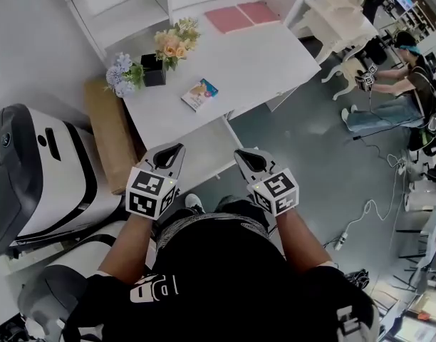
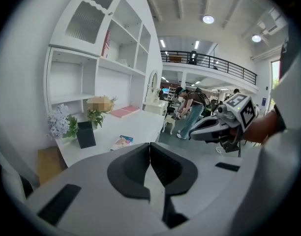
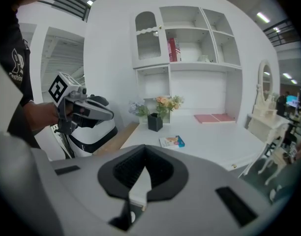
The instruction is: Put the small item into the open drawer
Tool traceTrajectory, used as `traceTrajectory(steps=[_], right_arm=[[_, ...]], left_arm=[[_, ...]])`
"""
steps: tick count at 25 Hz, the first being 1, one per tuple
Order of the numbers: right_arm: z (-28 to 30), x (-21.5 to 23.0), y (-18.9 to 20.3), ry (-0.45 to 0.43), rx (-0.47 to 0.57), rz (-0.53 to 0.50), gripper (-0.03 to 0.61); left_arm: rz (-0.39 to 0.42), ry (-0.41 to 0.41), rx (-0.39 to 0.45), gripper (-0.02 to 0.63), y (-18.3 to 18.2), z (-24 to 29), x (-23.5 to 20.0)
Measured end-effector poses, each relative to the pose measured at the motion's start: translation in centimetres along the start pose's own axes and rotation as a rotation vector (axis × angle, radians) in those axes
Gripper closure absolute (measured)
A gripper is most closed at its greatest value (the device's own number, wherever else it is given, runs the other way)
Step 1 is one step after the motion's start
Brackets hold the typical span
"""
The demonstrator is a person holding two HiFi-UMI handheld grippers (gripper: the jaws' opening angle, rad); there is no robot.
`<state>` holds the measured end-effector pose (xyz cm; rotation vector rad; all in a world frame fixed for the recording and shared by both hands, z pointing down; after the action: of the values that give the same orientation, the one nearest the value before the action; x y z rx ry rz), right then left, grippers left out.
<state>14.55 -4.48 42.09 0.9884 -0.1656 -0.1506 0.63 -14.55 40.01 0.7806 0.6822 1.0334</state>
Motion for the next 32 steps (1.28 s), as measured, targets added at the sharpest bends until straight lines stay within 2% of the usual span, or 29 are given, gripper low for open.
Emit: traceTrajectory(steps=[9,14,17,22,25,32], right_arm=[[2.9,0.2,0.6,-0.022,-0.068,0.005,0.571],[5.6,1.3,0.6,-0.060,-0.117,-0.055,0.569],[7.6,2.2,0.1,-0.086,-0.156,-0.143,0.565],[11.1,4.5,-0.9,-0.103,-0.202,-0.416,0.560],[13.7,6.2,-0.6,-0.125,-0.237,-0.516,0.558],[19.8,9.4,-0.1,-0.214,-0.322,-0.737,0.482]], left_arm=[[-0.037,0.004,-0.056,0.598,2.0,1.3,-2.3],[-0.058,-0.030,-0.061,0.598,2.4,1.9,-3.4],[-0.086,-0.072,-0.072,0.598,2.5,2.2,-4.3],[-0.139,-0.128,-0.098,0.598,2.5,3.7,-5.5],[-0.177,-0.167,-0.116,0.598,2.8,4.3,-6.2],[-0.243,-0.237,-0.156,0.598,4.1,4.9,-6.6]])
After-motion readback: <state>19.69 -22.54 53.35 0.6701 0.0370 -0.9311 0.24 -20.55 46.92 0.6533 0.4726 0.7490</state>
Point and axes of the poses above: the fingertips, and each gripper's own axes: z forward along the fingers, x to its right, y out of its underside, the point moved 3 cm from there along -z, backward along the fingers, and after that the axes turned 4 degrees about -x, right-handed, at the moved point
